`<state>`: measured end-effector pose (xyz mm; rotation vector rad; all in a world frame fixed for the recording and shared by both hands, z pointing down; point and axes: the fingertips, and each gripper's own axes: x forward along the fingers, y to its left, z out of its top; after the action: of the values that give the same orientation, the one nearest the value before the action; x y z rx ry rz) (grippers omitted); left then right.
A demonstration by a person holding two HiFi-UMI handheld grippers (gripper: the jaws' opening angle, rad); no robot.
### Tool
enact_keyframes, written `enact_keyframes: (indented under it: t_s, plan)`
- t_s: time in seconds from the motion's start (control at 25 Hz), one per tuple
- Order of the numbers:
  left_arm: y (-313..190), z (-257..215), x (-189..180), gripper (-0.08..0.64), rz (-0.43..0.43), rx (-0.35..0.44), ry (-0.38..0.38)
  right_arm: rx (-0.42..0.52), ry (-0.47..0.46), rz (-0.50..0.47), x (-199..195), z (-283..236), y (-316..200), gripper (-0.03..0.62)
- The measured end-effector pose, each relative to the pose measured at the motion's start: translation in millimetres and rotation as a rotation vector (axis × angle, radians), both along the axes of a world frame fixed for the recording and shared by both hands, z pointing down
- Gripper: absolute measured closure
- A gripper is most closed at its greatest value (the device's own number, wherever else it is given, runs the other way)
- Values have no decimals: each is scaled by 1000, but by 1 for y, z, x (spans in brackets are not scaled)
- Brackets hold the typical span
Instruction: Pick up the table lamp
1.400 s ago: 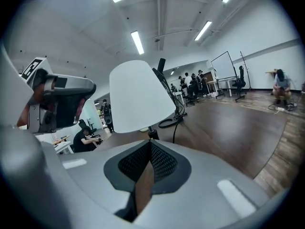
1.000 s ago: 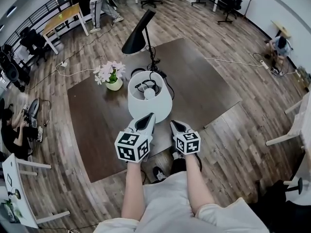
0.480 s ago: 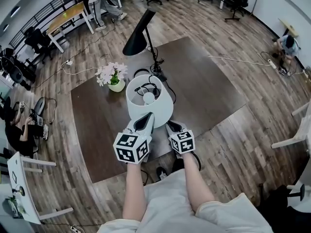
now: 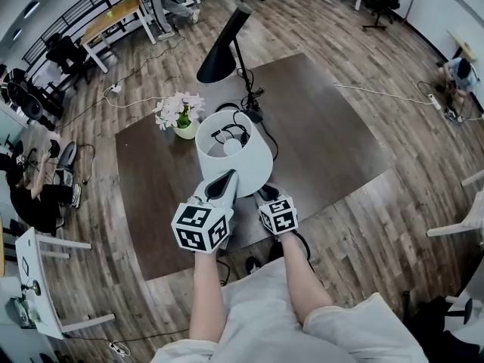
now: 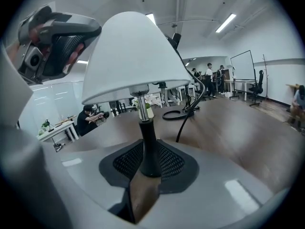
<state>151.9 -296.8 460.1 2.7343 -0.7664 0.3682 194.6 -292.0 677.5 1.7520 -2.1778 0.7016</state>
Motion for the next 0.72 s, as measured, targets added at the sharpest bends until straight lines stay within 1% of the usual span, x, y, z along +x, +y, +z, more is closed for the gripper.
enact_keyframes:
  t_s: [0.2, 0.4, 0.56, 0.72]
  plan:
    - [-12, -4, -1, 560, -22, 5, 4, -16, 12, -27, -5, 8, -16, 465]
    - [-20, -6, 0, 560, -37, 12, -2, -20, 25, -61, -12, 13, -31, 423]
    - [-27, -9, 2, 560, -53, 35, -11, -37, 26, -77, -15, 24, -46, 371]
    - [-27, -10, 6, 560, -56, 44, -29, -62, 36, -80, -17, 39, -51, 354]
